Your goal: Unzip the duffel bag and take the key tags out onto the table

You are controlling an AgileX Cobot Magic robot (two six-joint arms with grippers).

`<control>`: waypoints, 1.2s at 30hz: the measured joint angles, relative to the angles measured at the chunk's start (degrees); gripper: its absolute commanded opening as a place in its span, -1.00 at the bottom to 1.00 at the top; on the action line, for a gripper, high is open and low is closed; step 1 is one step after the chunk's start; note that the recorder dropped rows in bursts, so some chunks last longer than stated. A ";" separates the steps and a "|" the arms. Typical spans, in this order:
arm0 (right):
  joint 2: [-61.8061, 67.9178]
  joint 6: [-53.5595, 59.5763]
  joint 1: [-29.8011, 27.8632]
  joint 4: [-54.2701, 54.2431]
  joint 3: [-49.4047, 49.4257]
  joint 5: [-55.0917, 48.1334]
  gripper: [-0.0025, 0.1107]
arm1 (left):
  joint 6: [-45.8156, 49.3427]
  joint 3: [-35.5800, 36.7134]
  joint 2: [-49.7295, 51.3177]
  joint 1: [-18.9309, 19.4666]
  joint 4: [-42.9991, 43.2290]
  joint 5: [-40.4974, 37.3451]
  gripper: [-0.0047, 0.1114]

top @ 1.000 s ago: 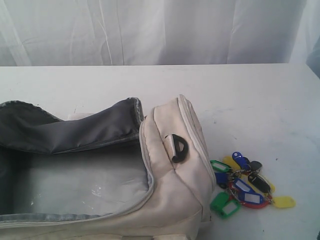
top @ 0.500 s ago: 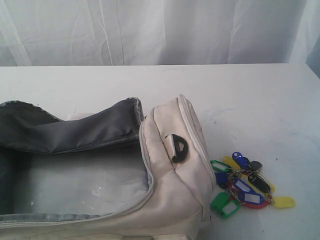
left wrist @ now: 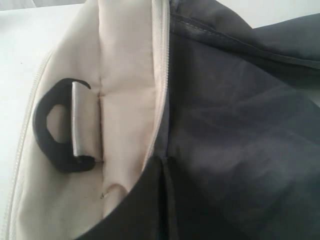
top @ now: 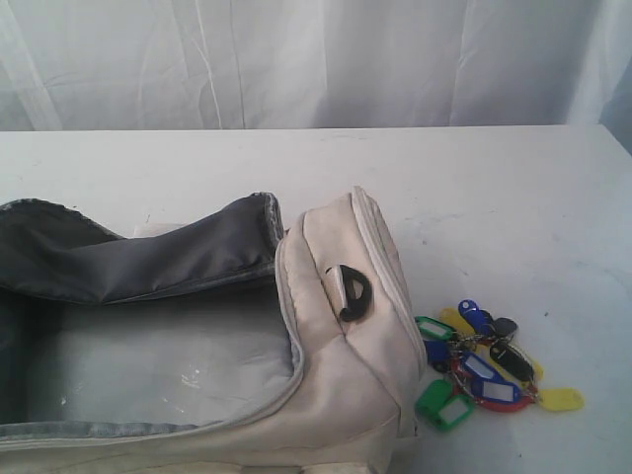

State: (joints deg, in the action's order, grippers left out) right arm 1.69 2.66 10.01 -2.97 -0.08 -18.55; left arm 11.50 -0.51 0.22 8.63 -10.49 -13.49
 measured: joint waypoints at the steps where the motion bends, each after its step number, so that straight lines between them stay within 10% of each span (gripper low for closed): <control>1: 0.00 0.00 -0.71 0.00 0.00 0.00 -0.96 | 0.00 0.00 0.00 0.00 0.00 0.00 -0.92; 36: -1.30 -0.10 -5.50 0.09 0.00 -1.16 -0.96 | 0.00 0.00 0.00 0.00 0.00 0.00 -0.92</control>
State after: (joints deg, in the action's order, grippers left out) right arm 0.38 2.56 4.51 -2.88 -0.08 -19.71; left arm 11.50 -0.51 0.22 8.63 -10.49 -13.49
